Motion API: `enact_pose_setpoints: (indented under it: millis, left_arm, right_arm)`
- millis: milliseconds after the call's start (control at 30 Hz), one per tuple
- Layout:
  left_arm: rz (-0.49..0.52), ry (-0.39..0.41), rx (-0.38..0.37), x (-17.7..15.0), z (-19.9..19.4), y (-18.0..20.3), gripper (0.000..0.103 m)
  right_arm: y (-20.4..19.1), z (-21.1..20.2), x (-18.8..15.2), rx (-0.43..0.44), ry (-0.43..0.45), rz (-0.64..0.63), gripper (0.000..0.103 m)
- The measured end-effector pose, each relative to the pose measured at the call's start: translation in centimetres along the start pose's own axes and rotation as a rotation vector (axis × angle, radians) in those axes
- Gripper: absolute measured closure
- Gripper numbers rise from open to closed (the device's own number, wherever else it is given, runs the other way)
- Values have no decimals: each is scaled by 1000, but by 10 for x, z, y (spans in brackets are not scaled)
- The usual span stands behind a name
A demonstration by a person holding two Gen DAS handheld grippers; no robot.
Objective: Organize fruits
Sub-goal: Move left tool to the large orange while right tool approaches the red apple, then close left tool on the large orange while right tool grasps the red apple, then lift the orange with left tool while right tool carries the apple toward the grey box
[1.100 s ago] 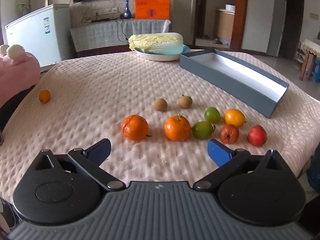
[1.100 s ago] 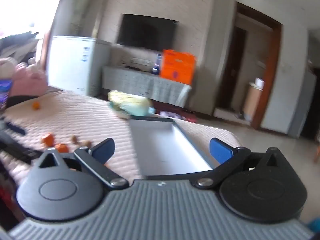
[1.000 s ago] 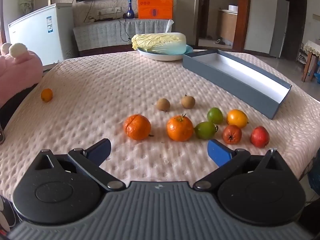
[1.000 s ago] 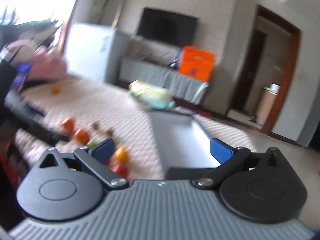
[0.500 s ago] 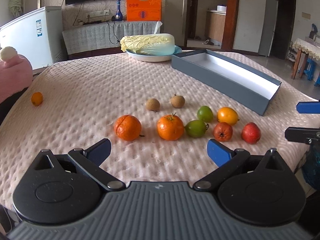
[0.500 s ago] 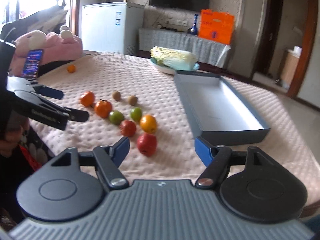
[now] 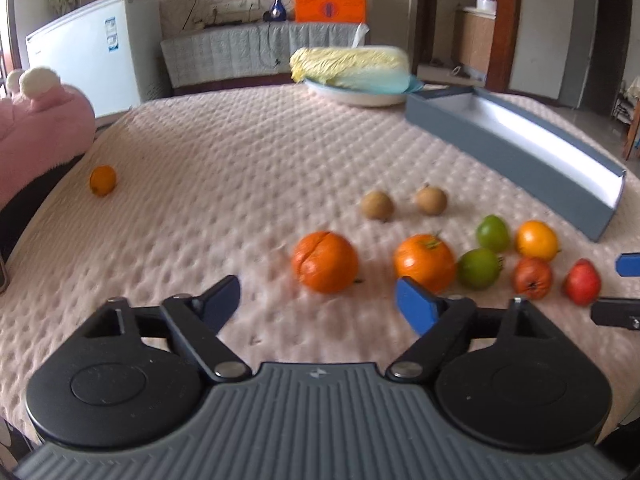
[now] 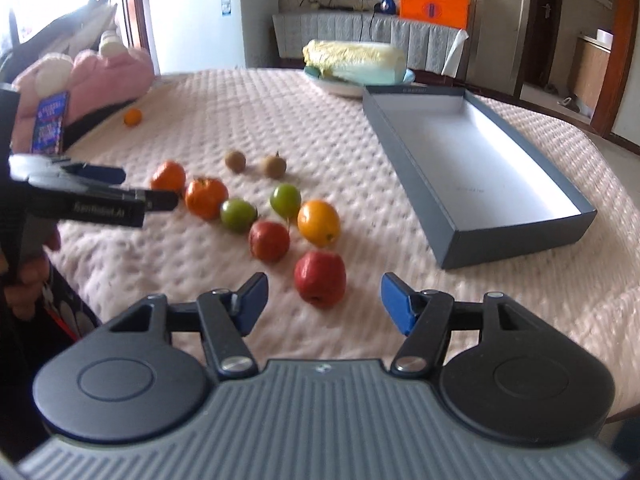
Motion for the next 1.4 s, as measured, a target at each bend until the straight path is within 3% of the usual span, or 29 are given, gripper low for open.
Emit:
enact_pose_setpoints:
  millis: [100,300,567,667,800,933,1400]
  left_arm:
    - [-4,16,12,3,5,-5,25]
    - [-4,8,-40,6,18,5,34]
    - [13,23,-53,5,22,12,36]
    - [3,26,-50,5,24,12,36]
    - [-7,32,-57,6,25,15,43]
    - [5,40,-76,7,24,18,59]
    - [-25,17,-40,7,17,10,61]
  right_arm:
    - [0,0,0,-3,-5,-10,39]
    - [0,6,1,-7,-26,-8,44]
    - [-4,16,-2,-18,-48,-19,44]
    - [-7,20,-4,-21,-61,-26,60]
    - [-9,22,-3,-17,-62,-17,68]
    - [-11,23,-1,-19,-60,-18,68]
    - [-11,11,7,17,-14,18,68]
Point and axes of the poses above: each gripper's, at about its wrist camera, not at the fingertips, and z roughly the way its jaws point, y to its right, x to its top, the point moved 4 cm from there along z, roughly the way its jaws point, and after that the axes turned 13 degrees about y, right-handed, at the moved point
